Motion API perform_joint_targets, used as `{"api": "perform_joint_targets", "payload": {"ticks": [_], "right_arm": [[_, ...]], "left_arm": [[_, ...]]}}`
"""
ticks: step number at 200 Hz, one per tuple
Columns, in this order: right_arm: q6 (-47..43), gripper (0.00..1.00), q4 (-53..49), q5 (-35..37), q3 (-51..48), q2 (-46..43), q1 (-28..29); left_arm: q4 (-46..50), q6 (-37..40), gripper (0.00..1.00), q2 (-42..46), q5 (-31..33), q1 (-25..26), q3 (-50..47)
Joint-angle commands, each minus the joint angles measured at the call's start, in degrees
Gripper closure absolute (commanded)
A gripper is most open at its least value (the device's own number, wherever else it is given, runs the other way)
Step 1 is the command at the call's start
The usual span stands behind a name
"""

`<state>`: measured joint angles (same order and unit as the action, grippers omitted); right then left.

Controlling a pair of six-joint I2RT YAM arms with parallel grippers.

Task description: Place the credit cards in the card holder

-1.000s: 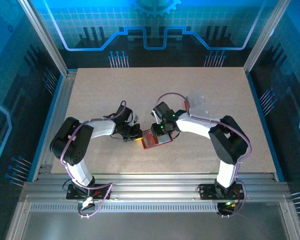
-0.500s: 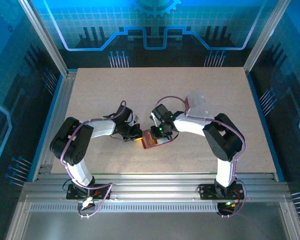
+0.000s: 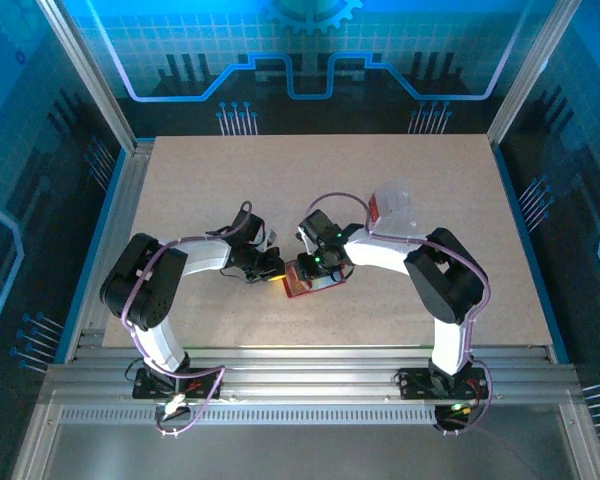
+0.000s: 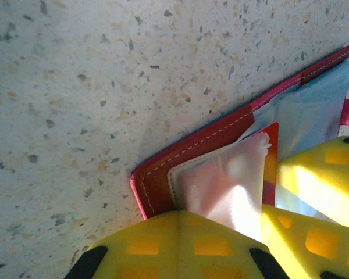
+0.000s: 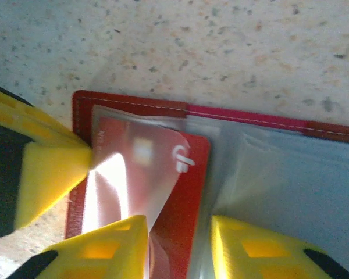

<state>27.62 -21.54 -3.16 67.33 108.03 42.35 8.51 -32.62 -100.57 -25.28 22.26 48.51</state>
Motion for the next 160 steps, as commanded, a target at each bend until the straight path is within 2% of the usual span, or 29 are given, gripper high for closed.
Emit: {"api": "perform_joint_targets", "payload": {"ticks": [1, 31, 49, 101, 160], "right_arm": [[-1.26, 0.6, -7.45, 10.37, 2.05, -3.86, 0.34], [-3.96, 0.59, -11.24, 12.6, 4.28, -4.0, -1.59], [-5.86, 0.63, -12.42, 12.13, 6.32, -1.99, -2.47], [-7.75, 0.65, -13.43, 12.86, 10.99, 4.57, -2.58], [-6.16, 0.66, -13.89, 16.16, 8.94, 6.88, -2.1]], "left_arm": [[0.45, 1.24, 0.98, -3.22, 3.57, 0.06, -0.28], [0.45, 1.21, 0.98, -3.3, 3.48, 0.06, -0.26], [0.45, 1.33, 0.98, -3.36, 3.57, 0.06, -0.28], [0.46, 1.29, 0.98, -3.41, 3.57, 0.05, -0.26], [0.54, 1.4, 0.98, -3.51, 3.59, 0.04, -0.08]]}}
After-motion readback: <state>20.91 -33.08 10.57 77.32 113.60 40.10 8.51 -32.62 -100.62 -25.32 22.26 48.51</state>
